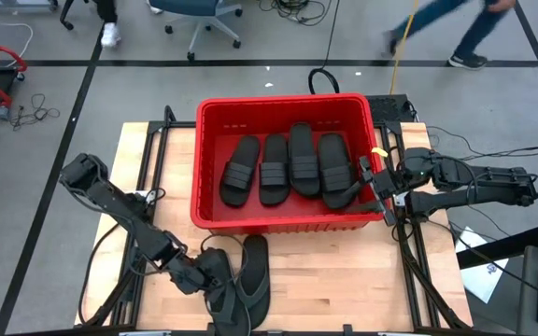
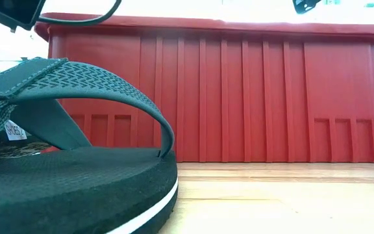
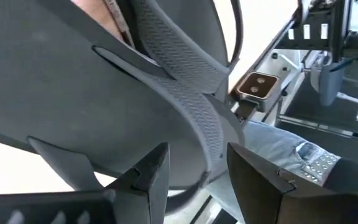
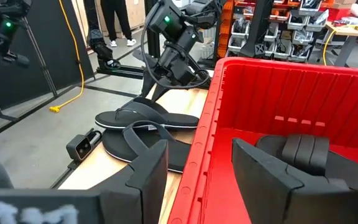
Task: Pick and place slides into bin
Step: Put the black slipper into the red bin
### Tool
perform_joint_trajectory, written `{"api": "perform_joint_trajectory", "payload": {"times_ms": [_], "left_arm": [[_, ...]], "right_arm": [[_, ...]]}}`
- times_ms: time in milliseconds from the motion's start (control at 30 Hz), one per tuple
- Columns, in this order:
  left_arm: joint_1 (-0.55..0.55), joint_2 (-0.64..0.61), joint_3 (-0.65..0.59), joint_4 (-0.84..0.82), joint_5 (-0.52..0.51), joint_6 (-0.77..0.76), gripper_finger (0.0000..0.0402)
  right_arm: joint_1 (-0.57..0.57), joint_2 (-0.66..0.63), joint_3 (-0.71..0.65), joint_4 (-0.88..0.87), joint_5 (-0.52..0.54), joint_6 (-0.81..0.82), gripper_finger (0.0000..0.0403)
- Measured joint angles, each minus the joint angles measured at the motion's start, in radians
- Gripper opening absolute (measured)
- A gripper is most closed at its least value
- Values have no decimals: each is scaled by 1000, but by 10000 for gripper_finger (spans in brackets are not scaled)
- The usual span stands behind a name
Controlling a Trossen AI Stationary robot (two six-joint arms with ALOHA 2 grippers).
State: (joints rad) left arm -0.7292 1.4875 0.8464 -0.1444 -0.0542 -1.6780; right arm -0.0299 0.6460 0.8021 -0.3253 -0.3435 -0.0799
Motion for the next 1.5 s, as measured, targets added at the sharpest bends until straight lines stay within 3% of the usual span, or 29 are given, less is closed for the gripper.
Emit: {"api": "perform_joint_trajectory", "payload": {"times_ms": [400, 633, 733, 900, 1133, 1300, 1500], "left_arm": [[-1, 111, -3, 128, -17, 0, 154], [-1, 180, -3, 282, -11, 21, 150], [-1, 187, -3, 307, 28, 24, 116], [-1, 187, -3, 307, 54, 23, 15], [-1, 149, 56, 286, 57, 59, 4], [-8, 87, 201, 68, 101, 119, 3], [-7, 35, 503, -392, 131, 226, 1]], "right_arm": [[0, 0, 0, 0, 1, -3, 164], [0, 0, 0, 1, 1, -3, 163], [0, 0, 0, 0, 1, -3, 162], [0, 0, 0, 1, 1, -3, 161], [0, 0, 0, 1, 1, -2, 160], [0, 0, 0, 0, 1, -2, 160], [0, 0, 0, 1, 1, -2, 161]]}}
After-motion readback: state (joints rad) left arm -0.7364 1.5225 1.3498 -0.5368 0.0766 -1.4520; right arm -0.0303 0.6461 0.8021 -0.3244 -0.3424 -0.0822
